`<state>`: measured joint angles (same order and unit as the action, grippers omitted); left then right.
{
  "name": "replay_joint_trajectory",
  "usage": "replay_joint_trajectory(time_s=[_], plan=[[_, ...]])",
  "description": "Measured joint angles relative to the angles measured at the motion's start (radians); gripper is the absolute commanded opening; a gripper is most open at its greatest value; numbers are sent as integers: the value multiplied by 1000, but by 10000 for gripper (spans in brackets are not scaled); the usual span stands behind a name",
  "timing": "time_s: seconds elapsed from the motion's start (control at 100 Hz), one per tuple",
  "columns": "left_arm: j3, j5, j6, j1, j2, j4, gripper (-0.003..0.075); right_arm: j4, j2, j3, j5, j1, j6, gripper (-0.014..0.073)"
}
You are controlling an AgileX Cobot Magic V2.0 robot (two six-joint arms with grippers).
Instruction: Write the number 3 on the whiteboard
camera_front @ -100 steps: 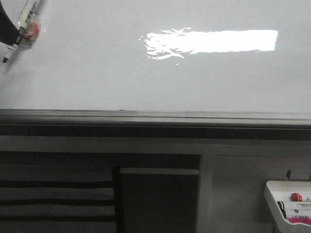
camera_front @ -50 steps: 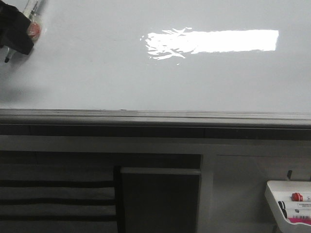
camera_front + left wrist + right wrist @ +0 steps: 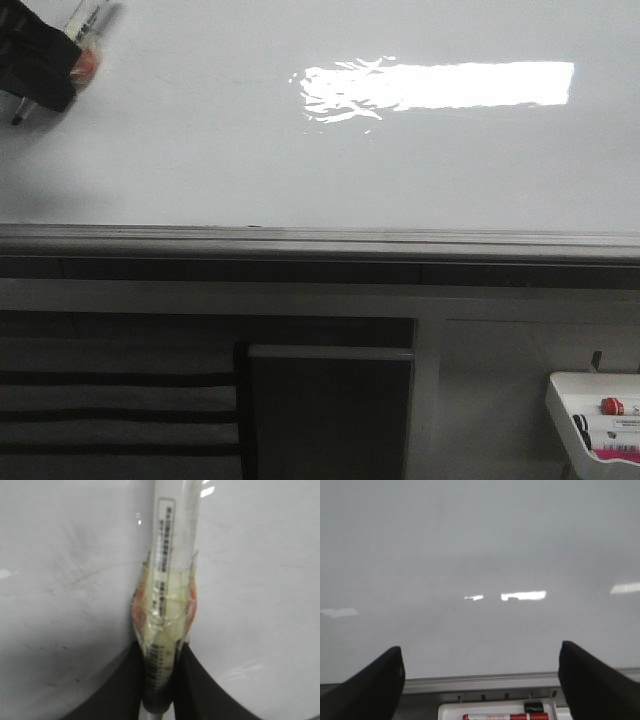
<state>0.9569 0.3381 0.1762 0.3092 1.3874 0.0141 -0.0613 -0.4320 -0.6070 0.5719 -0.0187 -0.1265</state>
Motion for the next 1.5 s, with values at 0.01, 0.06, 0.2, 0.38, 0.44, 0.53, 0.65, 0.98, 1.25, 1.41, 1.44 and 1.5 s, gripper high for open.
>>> replay_joint_trajectory(time_s=[0.01,0.06,0.2,0.38,0.44,0.53,0.65,0.98,1.25,1.41,1.44,1.5], plan=[[6,8,4,3,0,0,-19,4,-8,-5,6,0,4,556],[30,68,32,8,0,0,-19,34,-40,-45,49,11,32,556],[109,254,198,13,0,-83,-19,204,-161,-139,162,48,218,556],[166,456,610,13,0,-372,-19,487,-361,-241,302,75,571,556],[170,507,747,18,0,-471,-19,611,-422,-267,343,75,710,556],[172,594,894,40,0,-557,-19,796,-525,-300,416,76,964,556],[180,685,1000,95,0,-598,-19,916,-651,-353,494,115,1183,556],[222,760,1027,228,0,-613,-19,811,-876,-534,452,445,1282,414],[222,761,1029,227,0,-613,-19,804,-947,-594,392,528,1285,395],[222,761,1029,227,0,-613,-19,804,-966,-598,376,537,1285,374],[222,761,1029,227,0,-613,-19,804,-968,-598,369,541,1285,360],[222,761,1029,227,0,-613,-19,804,-968,-598,360,550,1285,309]])
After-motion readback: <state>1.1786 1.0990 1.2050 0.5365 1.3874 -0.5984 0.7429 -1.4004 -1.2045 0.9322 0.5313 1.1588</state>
